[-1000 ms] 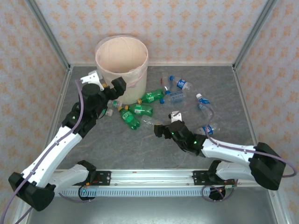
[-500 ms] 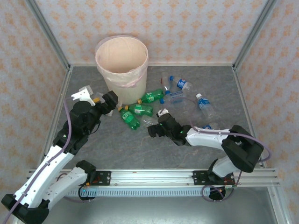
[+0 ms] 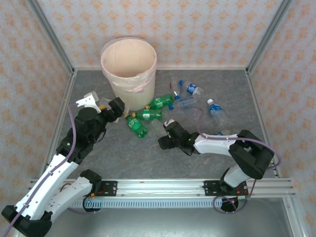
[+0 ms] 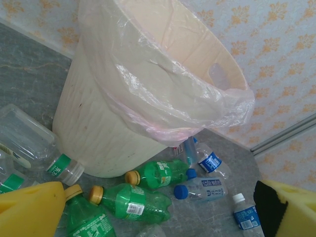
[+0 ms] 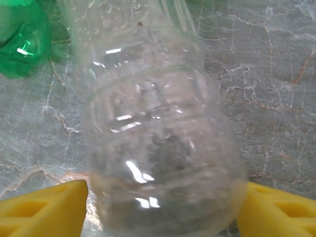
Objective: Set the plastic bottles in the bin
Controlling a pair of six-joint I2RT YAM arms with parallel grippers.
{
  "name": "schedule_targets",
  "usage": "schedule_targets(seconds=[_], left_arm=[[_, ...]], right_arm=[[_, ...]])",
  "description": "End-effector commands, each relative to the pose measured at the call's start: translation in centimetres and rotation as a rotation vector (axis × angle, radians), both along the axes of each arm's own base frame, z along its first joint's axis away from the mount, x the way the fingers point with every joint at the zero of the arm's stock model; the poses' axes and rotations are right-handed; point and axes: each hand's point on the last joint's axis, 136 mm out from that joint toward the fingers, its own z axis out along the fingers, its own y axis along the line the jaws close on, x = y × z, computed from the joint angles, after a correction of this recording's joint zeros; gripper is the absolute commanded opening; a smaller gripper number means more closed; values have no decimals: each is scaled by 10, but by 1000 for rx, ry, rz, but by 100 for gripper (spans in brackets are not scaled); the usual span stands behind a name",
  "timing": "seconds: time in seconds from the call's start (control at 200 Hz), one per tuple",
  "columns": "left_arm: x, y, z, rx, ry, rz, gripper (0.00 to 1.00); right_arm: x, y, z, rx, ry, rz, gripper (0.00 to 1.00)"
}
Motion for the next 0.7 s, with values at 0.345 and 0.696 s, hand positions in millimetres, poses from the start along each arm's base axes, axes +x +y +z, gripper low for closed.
schedule_targets(seconds=[0.345, 0.696], left_arm=[[-4, 1, 8, -13, -12, 1, 99], [-3, 0, 5, -16, -5, -1, 99]], right_arm=[[-12, -12, -16, -37, 49, 2, 65], [-19, -16, -20, -38, 39, -9, 60]])
